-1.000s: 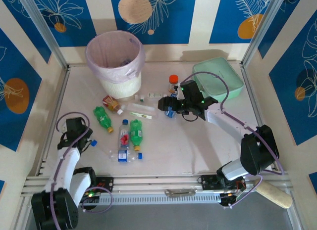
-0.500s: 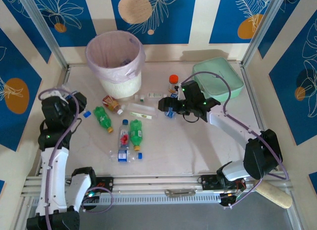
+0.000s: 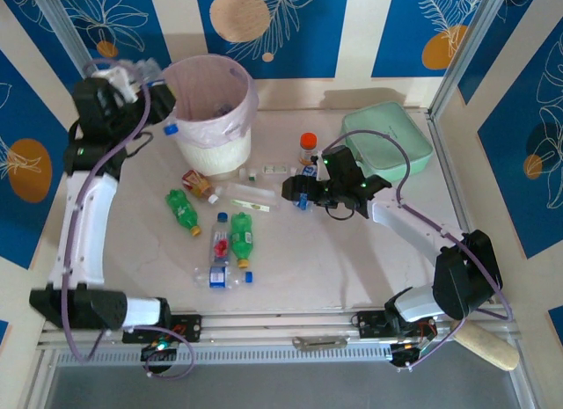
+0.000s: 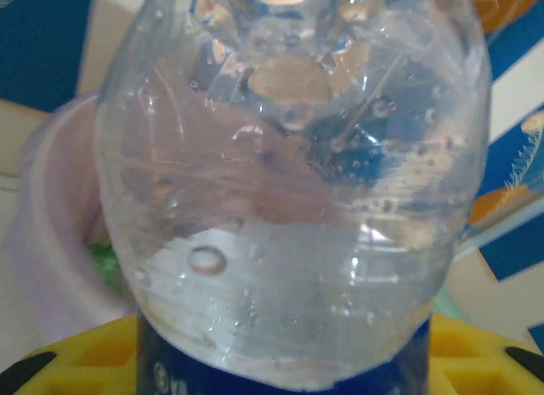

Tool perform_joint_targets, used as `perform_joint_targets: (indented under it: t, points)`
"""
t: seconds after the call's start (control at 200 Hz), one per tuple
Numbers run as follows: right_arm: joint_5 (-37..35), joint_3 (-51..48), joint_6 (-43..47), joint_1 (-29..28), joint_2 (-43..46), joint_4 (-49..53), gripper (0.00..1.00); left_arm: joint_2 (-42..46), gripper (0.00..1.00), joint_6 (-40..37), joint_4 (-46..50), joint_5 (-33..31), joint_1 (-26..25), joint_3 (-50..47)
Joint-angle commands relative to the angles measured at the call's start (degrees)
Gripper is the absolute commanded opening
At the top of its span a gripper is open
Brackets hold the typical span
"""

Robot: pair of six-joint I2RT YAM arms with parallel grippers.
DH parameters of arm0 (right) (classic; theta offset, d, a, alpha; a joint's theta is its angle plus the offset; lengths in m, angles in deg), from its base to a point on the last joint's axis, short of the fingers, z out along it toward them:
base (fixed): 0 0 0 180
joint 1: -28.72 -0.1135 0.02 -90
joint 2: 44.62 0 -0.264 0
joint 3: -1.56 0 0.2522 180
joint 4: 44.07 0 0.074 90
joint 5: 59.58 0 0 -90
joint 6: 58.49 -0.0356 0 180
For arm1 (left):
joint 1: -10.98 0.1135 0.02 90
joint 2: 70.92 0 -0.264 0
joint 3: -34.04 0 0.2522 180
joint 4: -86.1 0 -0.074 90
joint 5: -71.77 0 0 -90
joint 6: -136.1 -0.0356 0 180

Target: Put the plastic bottles in the bin

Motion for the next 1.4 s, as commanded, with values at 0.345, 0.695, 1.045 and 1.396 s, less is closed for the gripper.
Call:
perform_joint_targets:
  t: [0.345, 0.695, 1.045, 1.396]
  points:
    - [2.0, 4.3, -0.1, -0.1, -1.8, 4.8, 0.99, -27.9, 0.41, -13.5, 15.3, -3.4, -4.5, 31.1]
    - [-3.0, 6.9, 1.8, -1.2, -2.6, 8.9, 0.99, -35.0, 0.53, -17.2, 15.7, -4.0, -4.8, 33.4]
    - [-8.4, 10.6, 4.6, 0.0, -2.9, 14.4, 0.99, -30.6, 1.00, -16.0, 16.0, -0.4, -4.8, 33.2]
    - [-8.3, 12.7, 4.9, 4.6, -7.5, 12.7, 0.99, -1.0, 1.00, -7.2, -13.3, 4.5, -8.3, -9.7]
